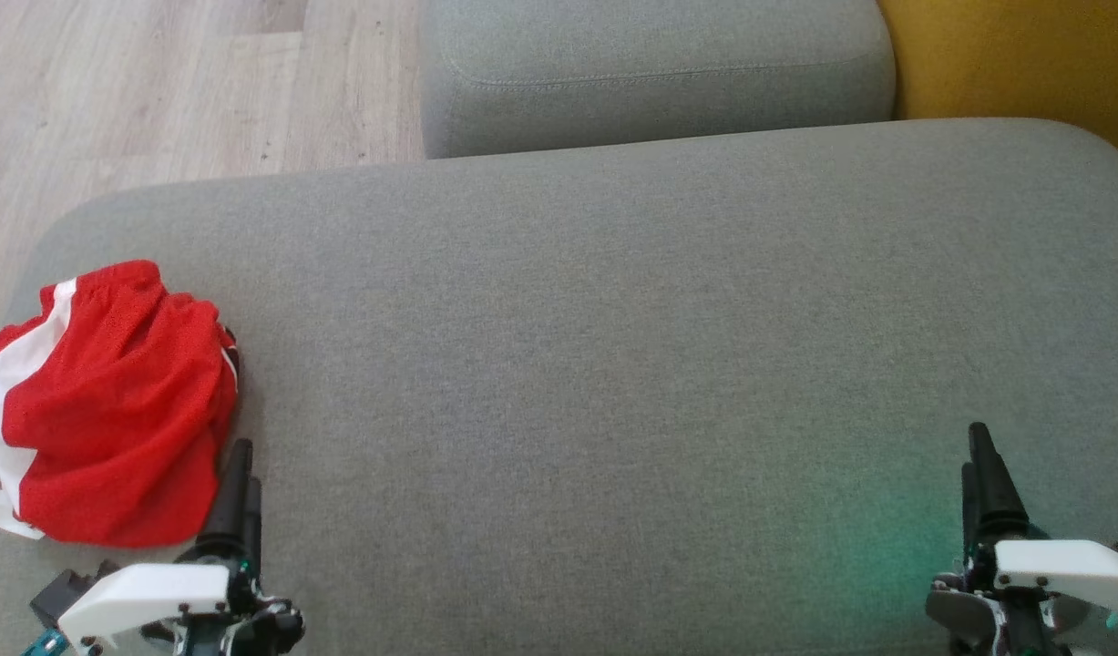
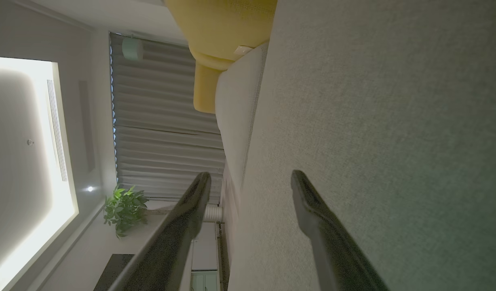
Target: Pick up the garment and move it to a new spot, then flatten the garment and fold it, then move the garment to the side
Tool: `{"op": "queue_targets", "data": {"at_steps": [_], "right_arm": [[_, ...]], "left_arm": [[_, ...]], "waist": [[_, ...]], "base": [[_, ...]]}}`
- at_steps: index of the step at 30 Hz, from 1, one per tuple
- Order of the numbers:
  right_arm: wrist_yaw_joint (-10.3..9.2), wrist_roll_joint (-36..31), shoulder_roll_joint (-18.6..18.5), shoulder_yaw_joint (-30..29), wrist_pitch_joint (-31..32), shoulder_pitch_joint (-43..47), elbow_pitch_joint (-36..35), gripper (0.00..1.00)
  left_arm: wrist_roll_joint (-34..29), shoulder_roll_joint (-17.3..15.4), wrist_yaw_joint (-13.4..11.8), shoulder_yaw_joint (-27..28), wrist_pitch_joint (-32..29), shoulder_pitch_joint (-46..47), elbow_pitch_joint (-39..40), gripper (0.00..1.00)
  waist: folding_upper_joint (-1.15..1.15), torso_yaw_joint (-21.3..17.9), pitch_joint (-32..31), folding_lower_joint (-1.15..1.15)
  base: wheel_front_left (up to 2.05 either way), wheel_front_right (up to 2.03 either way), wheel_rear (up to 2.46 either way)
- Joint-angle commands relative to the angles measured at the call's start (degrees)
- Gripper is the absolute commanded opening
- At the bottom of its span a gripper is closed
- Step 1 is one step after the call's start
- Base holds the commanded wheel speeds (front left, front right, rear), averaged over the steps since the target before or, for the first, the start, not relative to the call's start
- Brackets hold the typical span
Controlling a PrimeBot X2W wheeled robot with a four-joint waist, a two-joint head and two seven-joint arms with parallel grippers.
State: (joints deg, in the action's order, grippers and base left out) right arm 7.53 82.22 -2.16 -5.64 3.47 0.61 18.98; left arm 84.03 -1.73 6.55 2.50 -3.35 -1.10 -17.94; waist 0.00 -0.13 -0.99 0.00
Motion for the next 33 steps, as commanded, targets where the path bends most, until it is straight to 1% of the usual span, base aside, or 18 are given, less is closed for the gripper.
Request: {"op": "queue_targets", "data": {"at_steps": [1,3,7,12,19,28,33], "right_arm": [[-0.01,-2.61,-0.30,0.50,-0.59,-1.95,-2.37,1.00],[-0.01,-5.24,-0.30,1.14,-0.93,-1.82,-2.80,1.00],[-0.01,-7.97,-0.32,2.09,-1.60,-1.24,-3.23,1.00],[-0.01,-11.98,-0.35,3.60,-2.45,-0.78,-3.17,1.00],[-0.01,-17.64,-0.41,5.53,-3.63,-0.61,-3.41,1.00],[-0.02,-23.74,-0.41,7.02,-5.15,-0.66,-4.23,1.00],[-0.02,-27.73,-0.43,8.28,-6.17,-0.68,-4.87,1.00]], "left_arm": [[-2.14,-0.49,-0.01,-0.14,0.63,1.96,2.45,1.00],[-3.62,-0.51,-0.25,-0.48,0.97,1.82,2.83,1.00],[-6.23,-0.53,-0.44,-1.20,1.63,1.43,3.29,1.00],[-11.08,-0.56,-0.63,-2.14,2.47,1.02,4.17,1.00],[-16.85,-0.60,-1.73,-3.36,3.64,0.56,6.30,1.00],[-22.86,-0.66,-1.77,-4.36,5.15,-0.10,8.05,1.00],[-27.62,-0.70,-1.66,-5.12,6.16,-0.39,8.99,1.00]], "waist": [[0.00,0.00,-0.12,0.00],[0.00,0.02,-0.28,0.00],[0.00,0.07,-0.62,0.00],[0.00,0.14,-1.05,0.00],[0.00,0.19,-1.40,0.00],[0.00,0.05,-1.79,0.00],[0.00,-0.03,-2.10,0.00]], "base": [[0.00,0.00,0.00],[0.00,0.00,0.00],[0.00,0.00,0.00],[0.00,0.00,0.00],[0.00,0.00,0.00],[0.00,0.00,0.00],[0.00,0.00,0.00]]}}
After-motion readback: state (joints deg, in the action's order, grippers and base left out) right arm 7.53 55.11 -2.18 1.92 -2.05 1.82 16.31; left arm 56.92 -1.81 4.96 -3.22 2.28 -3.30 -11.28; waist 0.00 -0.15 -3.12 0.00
